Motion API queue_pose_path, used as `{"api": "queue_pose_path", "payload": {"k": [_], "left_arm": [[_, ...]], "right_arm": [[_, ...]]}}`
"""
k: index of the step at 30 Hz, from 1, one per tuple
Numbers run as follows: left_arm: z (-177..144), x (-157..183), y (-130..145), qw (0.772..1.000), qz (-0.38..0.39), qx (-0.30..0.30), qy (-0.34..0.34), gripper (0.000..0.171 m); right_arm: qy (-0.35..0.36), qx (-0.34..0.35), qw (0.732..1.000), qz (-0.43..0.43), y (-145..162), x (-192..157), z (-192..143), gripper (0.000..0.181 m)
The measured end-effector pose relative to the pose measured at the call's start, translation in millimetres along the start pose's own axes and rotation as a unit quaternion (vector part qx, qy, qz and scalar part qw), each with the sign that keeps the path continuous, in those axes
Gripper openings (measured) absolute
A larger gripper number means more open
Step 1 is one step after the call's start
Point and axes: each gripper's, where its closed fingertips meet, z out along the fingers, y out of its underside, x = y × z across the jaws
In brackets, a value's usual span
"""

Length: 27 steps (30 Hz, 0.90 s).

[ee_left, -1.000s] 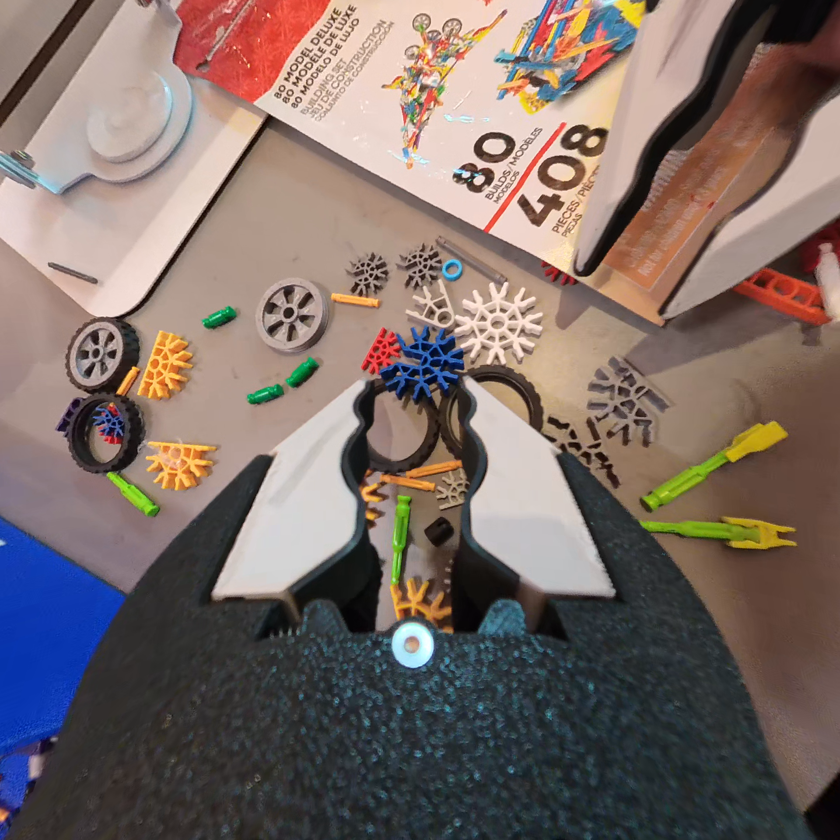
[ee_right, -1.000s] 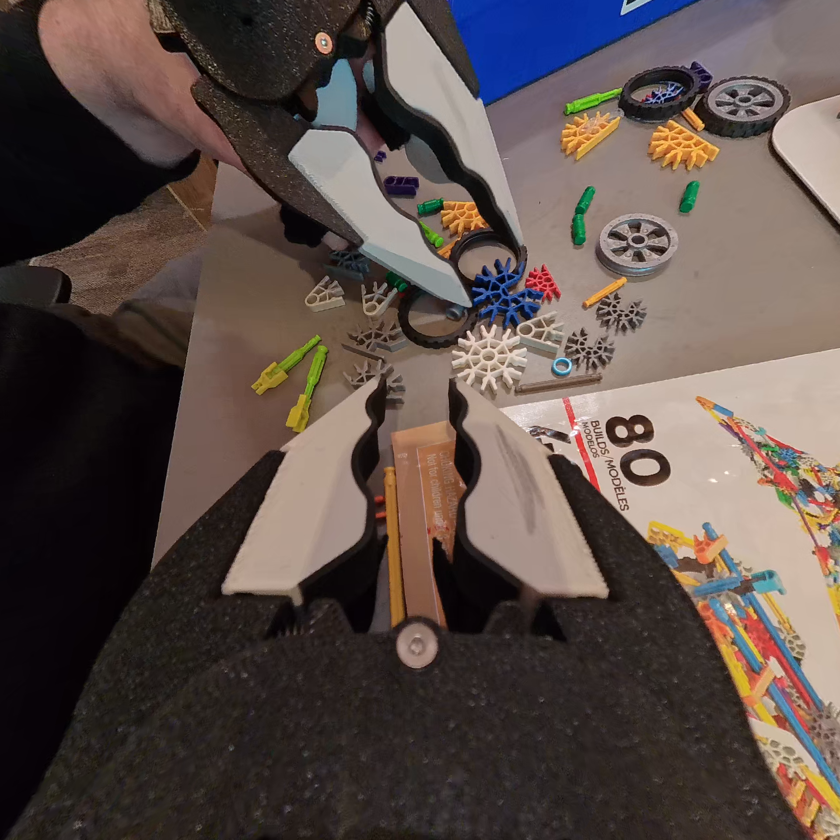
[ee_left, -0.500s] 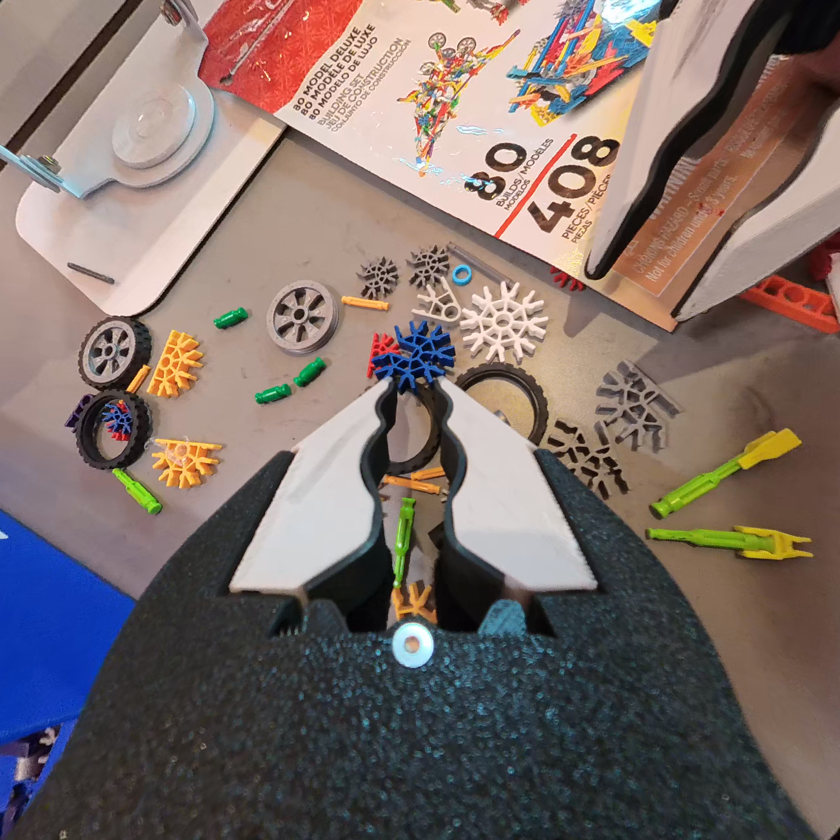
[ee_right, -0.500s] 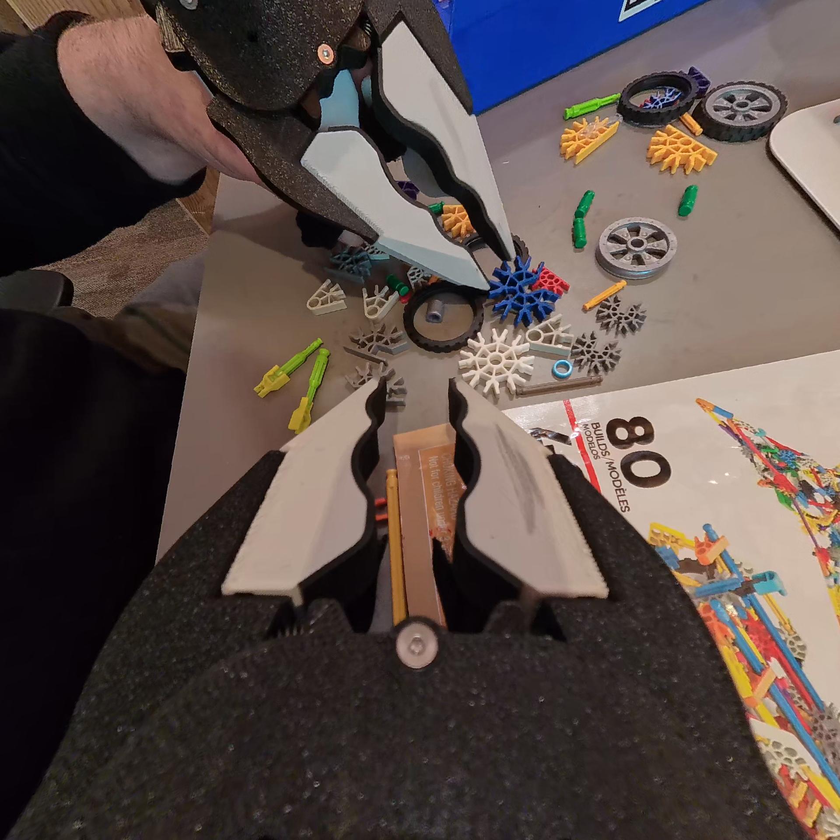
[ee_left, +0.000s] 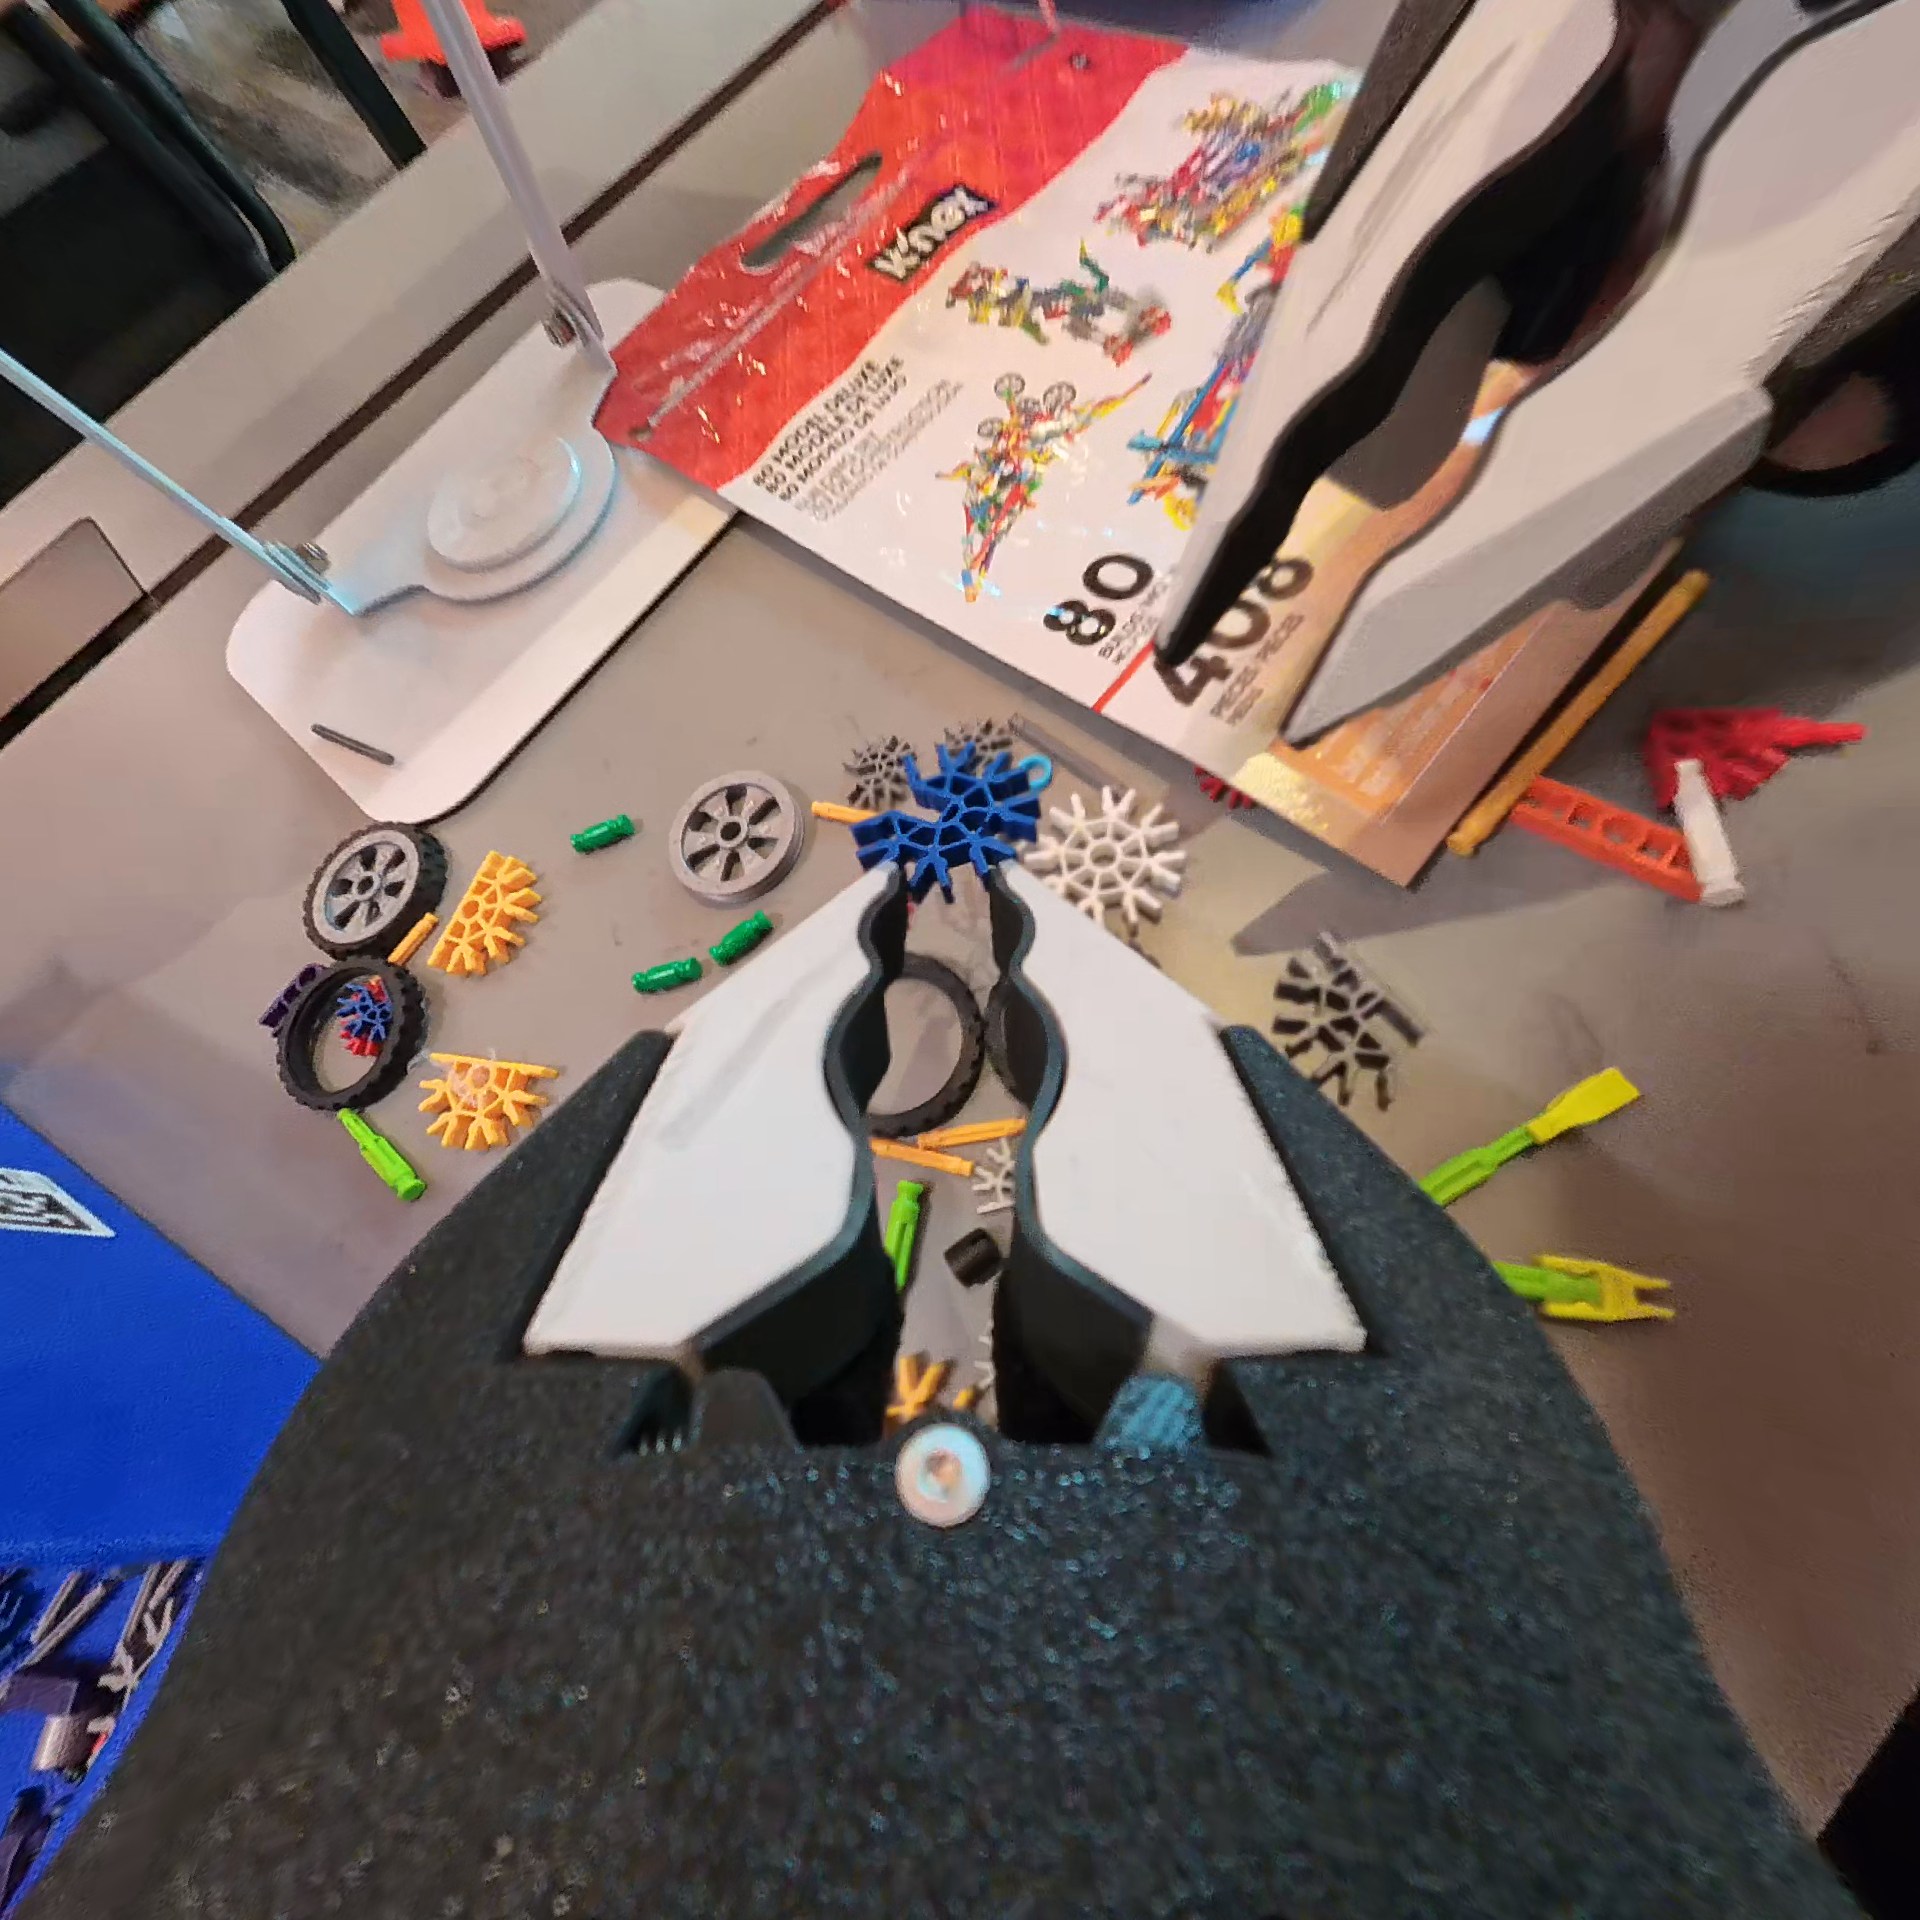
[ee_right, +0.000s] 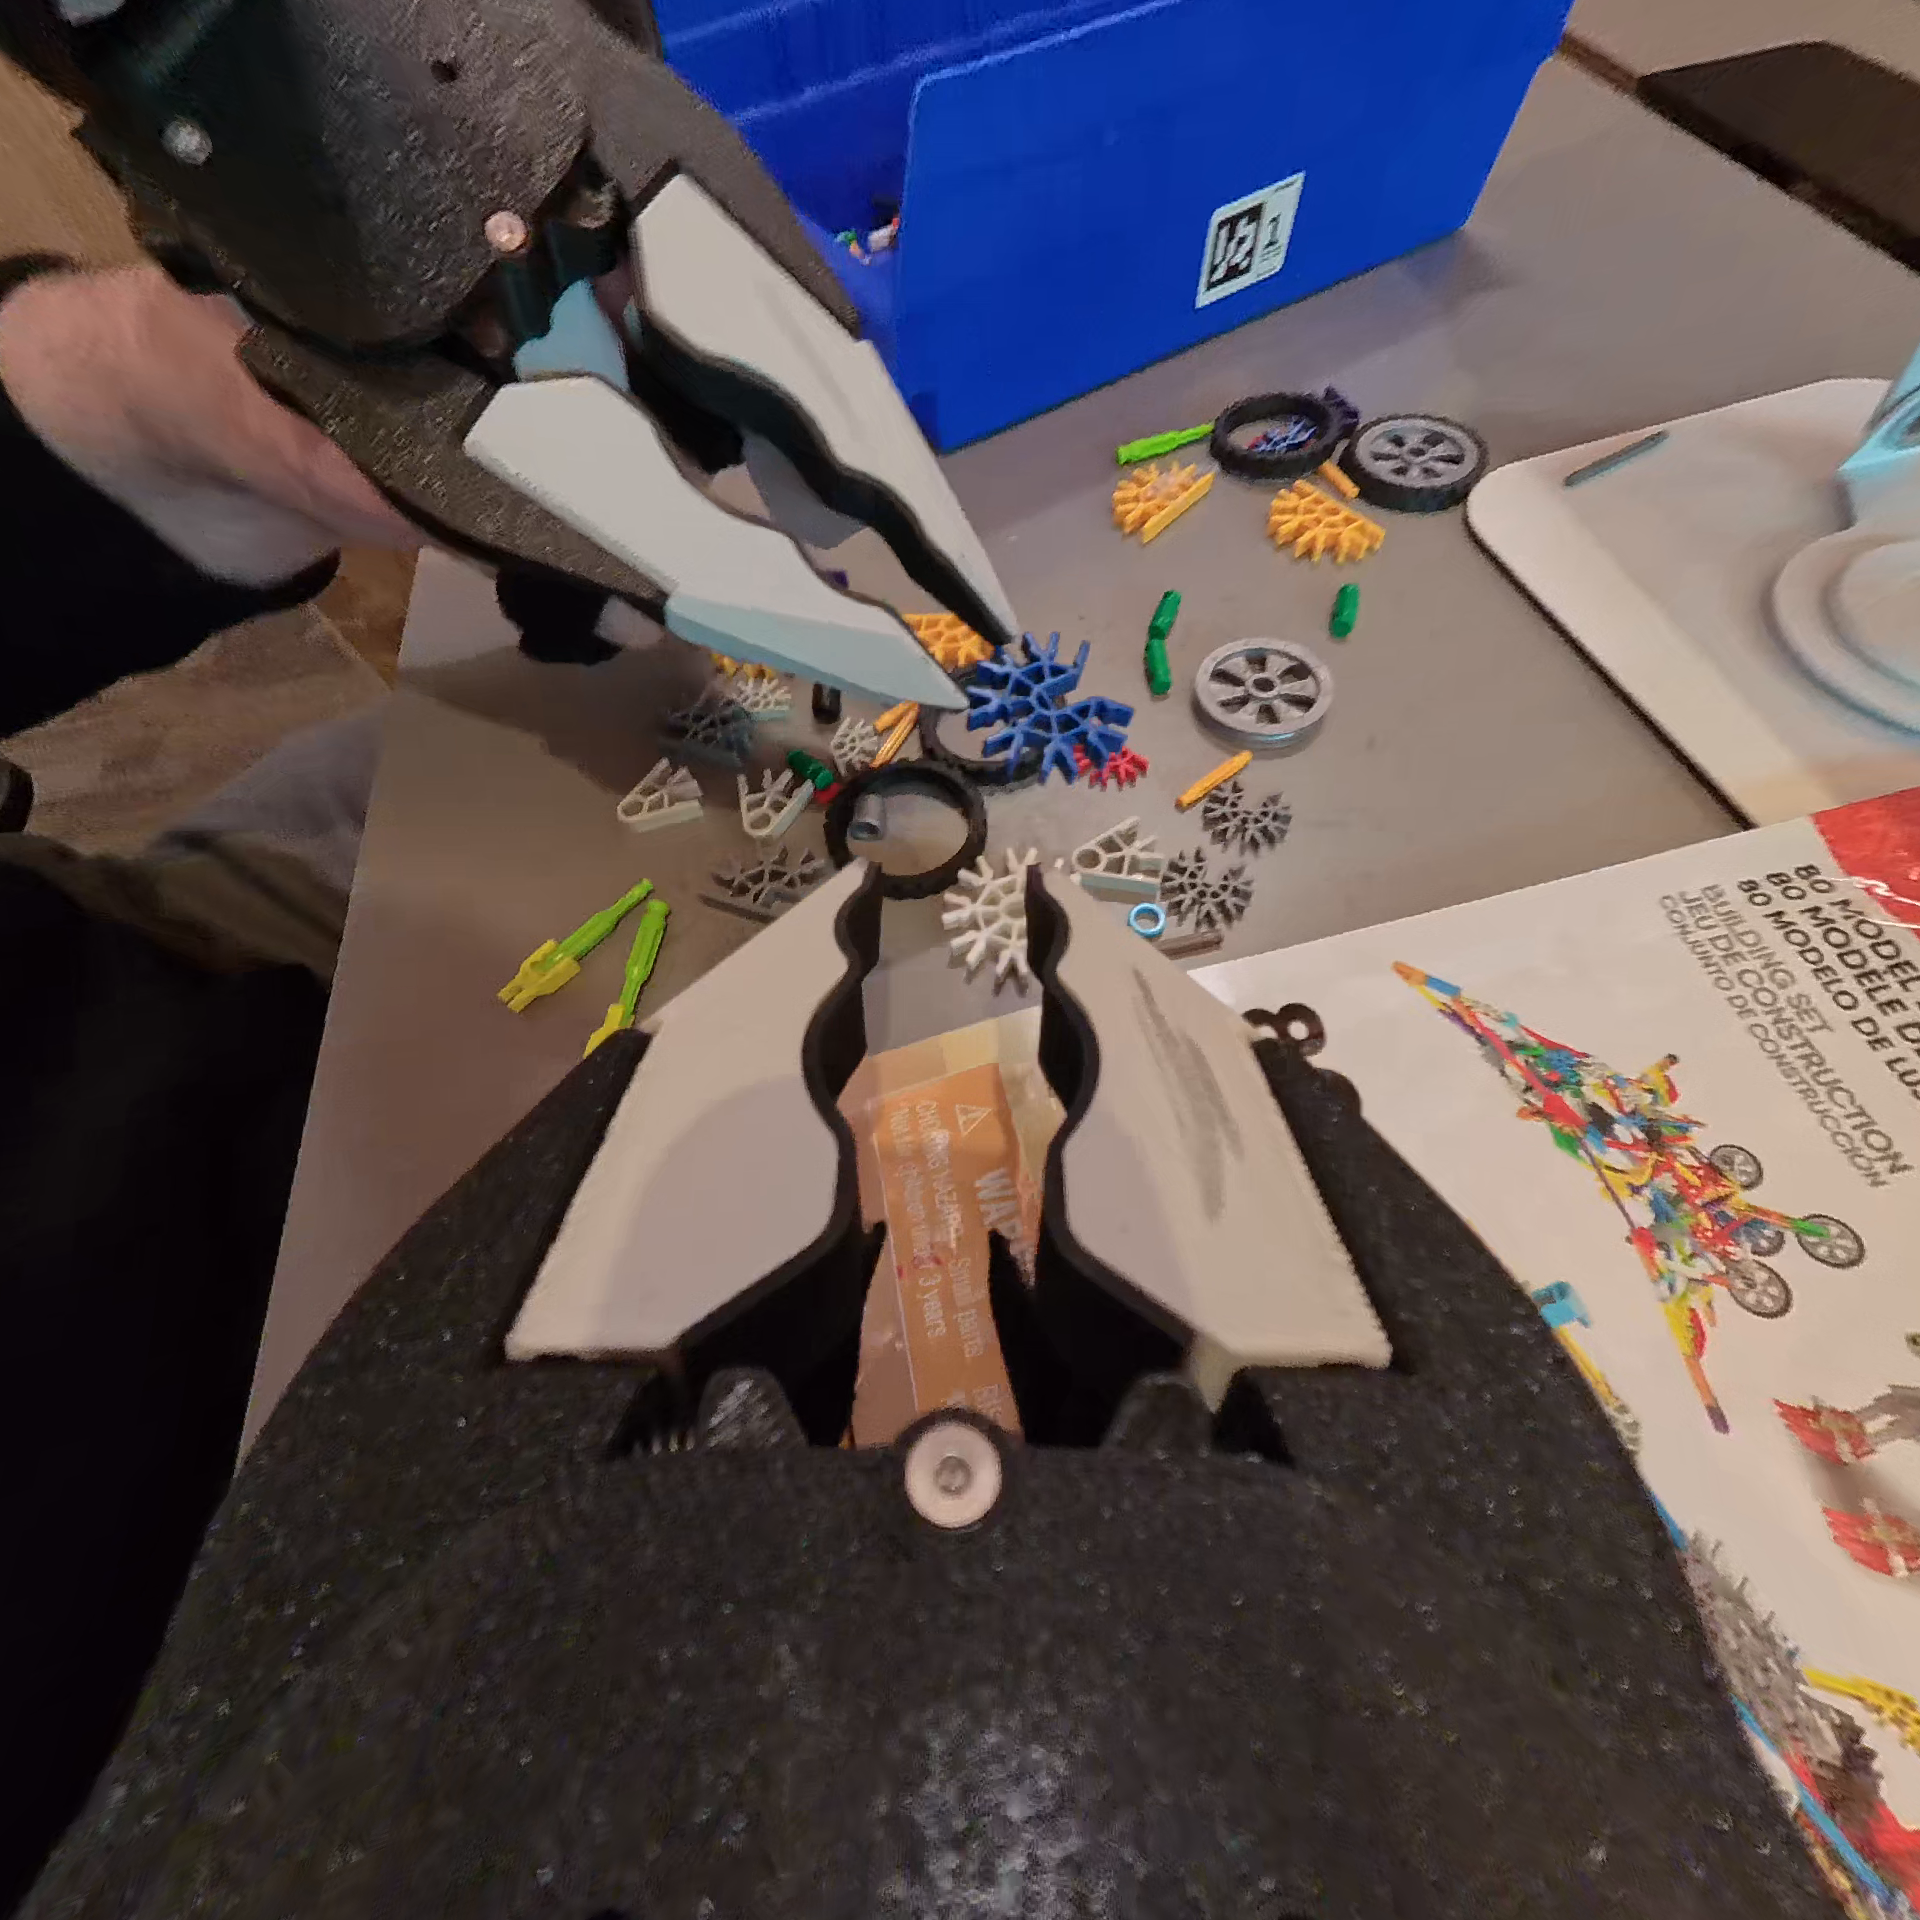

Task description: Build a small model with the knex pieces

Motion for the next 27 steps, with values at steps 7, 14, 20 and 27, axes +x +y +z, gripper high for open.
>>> {"api": "queue_pose_path", "payload": {"k": [7, 14, 20, 27], "left_arm": [[-7, 16, -21, 0.994, -0.077, 0.062, 0.044, 0.014], [-14, 23, -26, 0.971, -0.187, 0.074, 0.132, 0.014], [-17, 37, -29, 0.966, -0.185, 0.059, 0.171, 0.013], [-21, 35, -37, 0.966, -0.179, 0.075, 0.171, 0.013]], "right_arm": [[0.08, 0.058, 0.988, -0.115, -25, 6, -9, 0.026], [0.16, 0.012, 0.928, -0.336, -17, -5, 2, 0.026], [0.186, -0.015, 0.912, -0.365, -12, 1, 5, 0.008], [0.177, -0.005, 0.921, -0.346, -15, -1, 2, 0.004]]}}
